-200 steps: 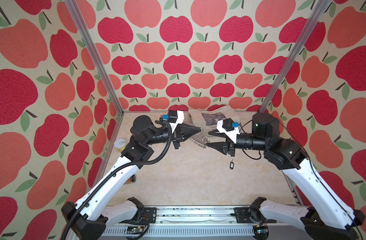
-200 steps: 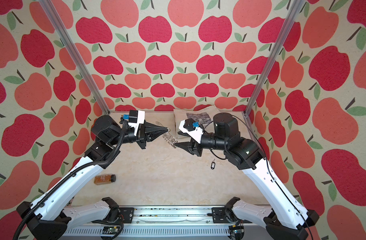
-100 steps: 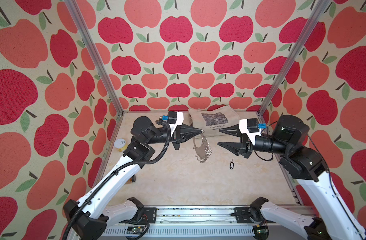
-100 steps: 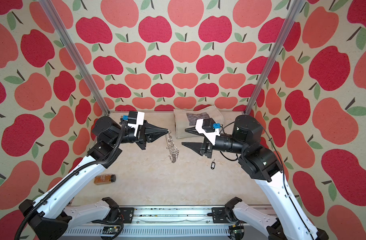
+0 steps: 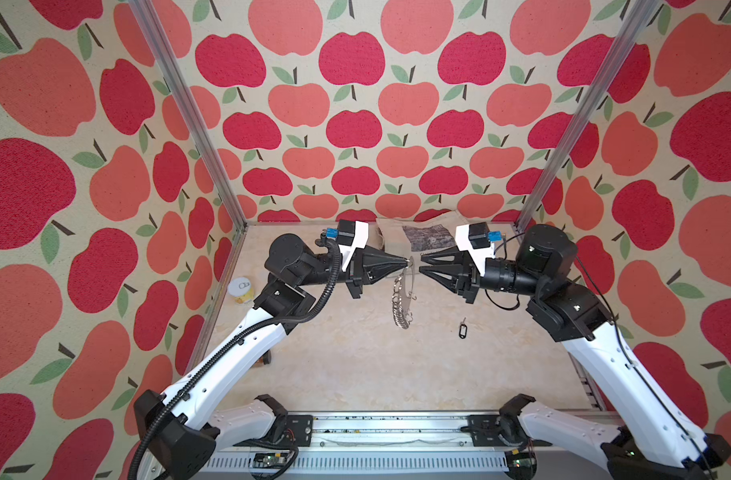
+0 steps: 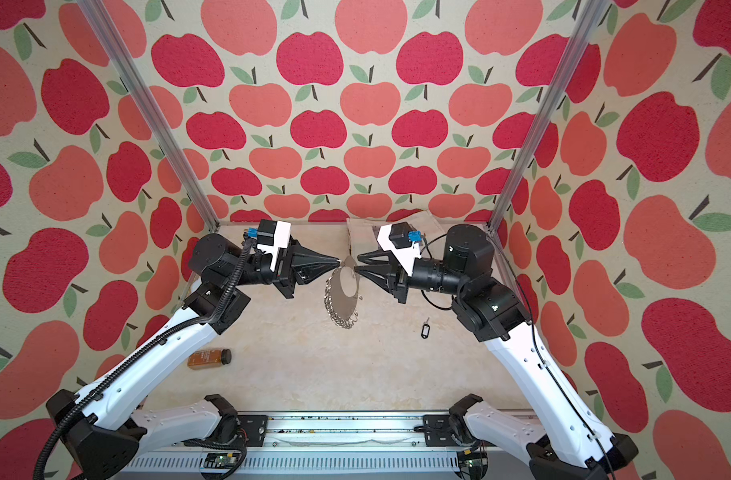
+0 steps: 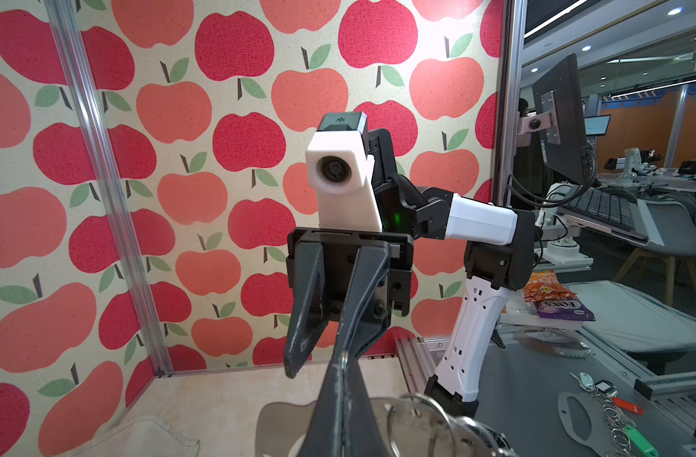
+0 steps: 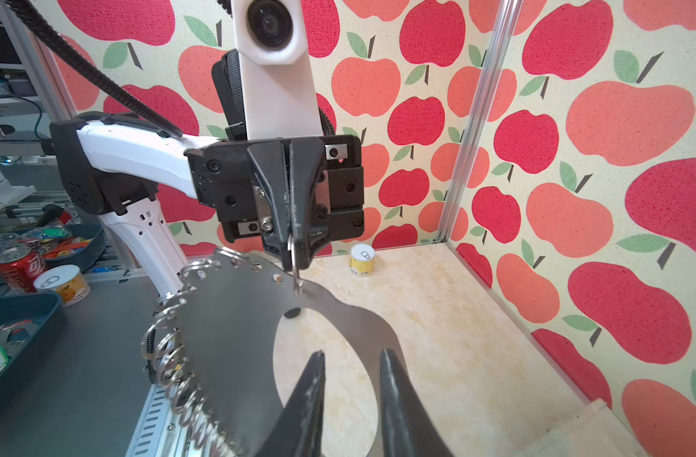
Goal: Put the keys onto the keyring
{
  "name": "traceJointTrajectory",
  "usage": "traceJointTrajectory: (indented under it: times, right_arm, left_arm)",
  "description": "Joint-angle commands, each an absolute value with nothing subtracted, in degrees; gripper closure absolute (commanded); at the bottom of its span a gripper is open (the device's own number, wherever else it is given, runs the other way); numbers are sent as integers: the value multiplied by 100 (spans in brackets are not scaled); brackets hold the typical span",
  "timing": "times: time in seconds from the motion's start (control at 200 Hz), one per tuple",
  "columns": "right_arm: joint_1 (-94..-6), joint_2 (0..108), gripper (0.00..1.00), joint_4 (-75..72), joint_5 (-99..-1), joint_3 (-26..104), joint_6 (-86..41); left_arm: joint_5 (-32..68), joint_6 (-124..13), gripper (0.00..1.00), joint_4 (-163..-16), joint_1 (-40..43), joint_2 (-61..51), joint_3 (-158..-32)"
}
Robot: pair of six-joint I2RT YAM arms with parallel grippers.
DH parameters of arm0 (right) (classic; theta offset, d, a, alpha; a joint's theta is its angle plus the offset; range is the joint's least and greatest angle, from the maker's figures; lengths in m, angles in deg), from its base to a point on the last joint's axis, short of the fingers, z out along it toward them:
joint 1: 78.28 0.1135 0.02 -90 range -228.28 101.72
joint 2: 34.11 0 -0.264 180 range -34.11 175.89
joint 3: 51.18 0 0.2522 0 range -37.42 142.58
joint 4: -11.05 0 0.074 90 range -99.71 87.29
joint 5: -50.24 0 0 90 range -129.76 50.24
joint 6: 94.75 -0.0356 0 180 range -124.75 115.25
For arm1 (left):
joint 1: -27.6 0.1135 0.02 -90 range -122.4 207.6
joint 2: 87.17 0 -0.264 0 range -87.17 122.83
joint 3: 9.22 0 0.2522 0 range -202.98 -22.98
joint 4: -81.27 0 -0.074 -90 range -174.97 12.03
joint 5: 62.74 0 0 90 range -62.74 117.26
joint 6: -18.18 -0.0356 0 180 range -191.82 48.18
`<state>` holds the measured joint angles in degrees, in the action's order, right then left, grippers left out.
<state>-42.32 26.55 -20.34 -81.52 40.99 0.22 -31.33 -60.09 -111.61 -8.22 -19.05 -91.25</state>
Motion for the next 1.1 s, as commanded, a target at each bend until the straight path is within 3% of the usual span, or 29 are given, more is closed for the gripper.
traceJointTrajectory:
  times: [0.0,0.87,1.096]
  right_arm:
    - [-4221,2623,77,-1333,-8543,4015,-469]
    - [-3909,2785,82,-931,-8711,3896,-716]
    - [-3892,2776,100,-1029,-8638,3925,-660]
  left_arm:
    - [-3216,-5711,100,-11829,-840,-1828,-9059]
    - [-3205,-5501,100,-12241,-1002,-1625,-9173]
    - [-3196,-5543,100,-12164,-1024,-1658,-9167]
